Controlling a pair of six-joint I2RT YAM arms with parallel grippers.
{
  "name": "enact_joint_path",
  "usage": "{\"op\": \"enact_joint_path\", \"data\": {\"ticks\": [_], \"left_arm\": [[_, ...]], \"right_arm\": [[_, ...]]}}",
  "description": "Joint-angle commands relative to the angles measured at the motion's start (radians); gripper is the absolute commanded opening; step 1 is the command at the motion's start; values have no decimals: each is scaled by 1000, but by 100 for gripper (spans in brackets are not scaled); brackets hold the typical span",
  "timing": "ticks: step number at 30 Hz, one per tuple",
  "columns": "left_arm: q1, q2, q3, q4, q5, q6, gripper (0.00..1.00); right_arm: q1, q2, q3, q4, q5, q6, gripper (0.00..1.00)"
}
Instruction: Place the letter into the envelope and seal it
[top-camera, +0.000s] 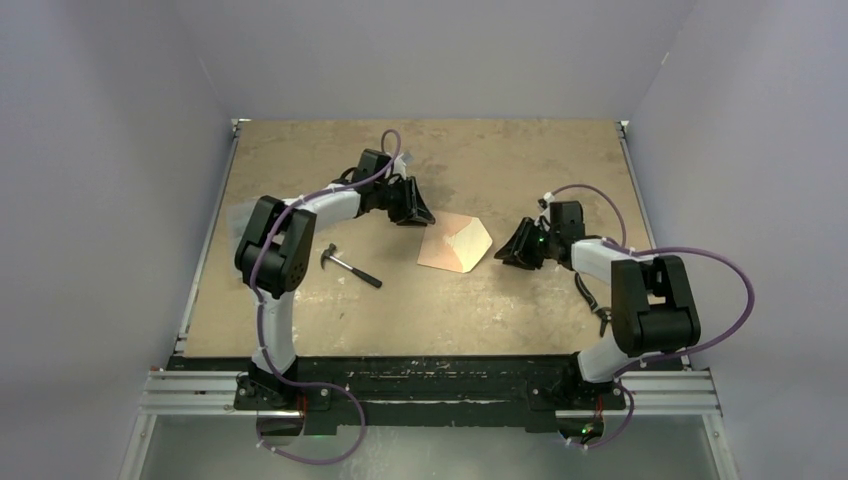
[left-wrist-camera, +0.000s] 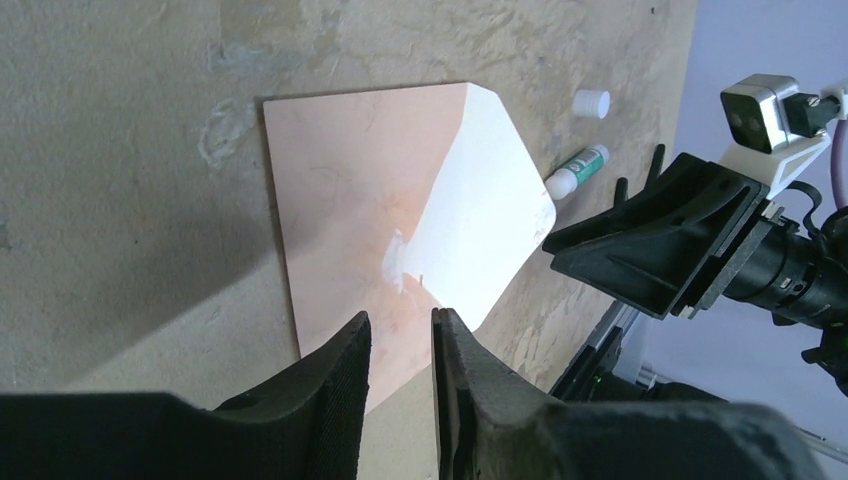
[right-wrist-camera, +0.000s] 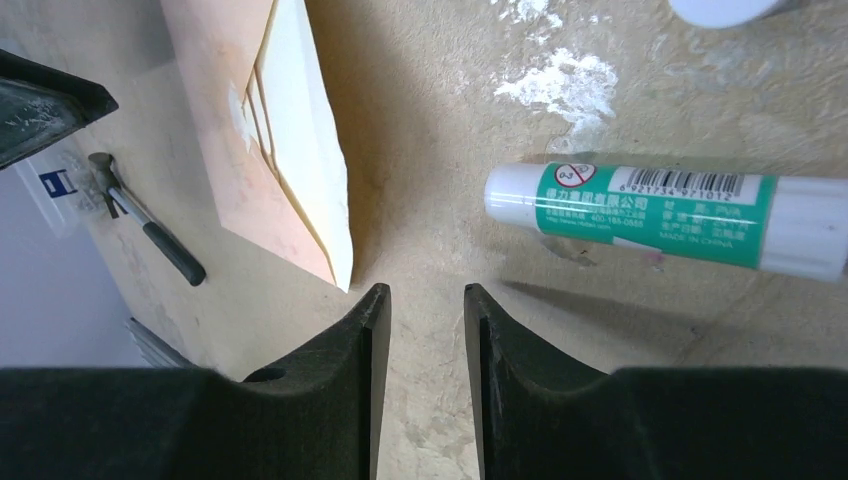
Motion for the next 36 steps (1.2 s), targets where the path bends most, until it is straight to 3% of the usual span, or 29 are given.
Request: {"op": "enact_joint_path", "data": {"ticks": [1, 11, 18, 28, 36], "left_arm": [[-13, -16, -8, -22, -17, 38, 27], [-24, 5, -2, -60, -55, 78, 26], [-37, 30, -18, -88, -120, 117, 20], [-73, 109, 6, -158, -215, 179, 17], [-83, 139, 45, -180, -254, 185, 15]], "right_arm": [[11, 20, 13, 41, 65, -26, 34], [54, 38, 72, 10, 102, -93, 35], [114, 87, 89, 112, 35, -114, 28], [172, 150, 162, 270, -43, -84, 27], [226, 239, 233, 278, -5, -114, 27]]}}
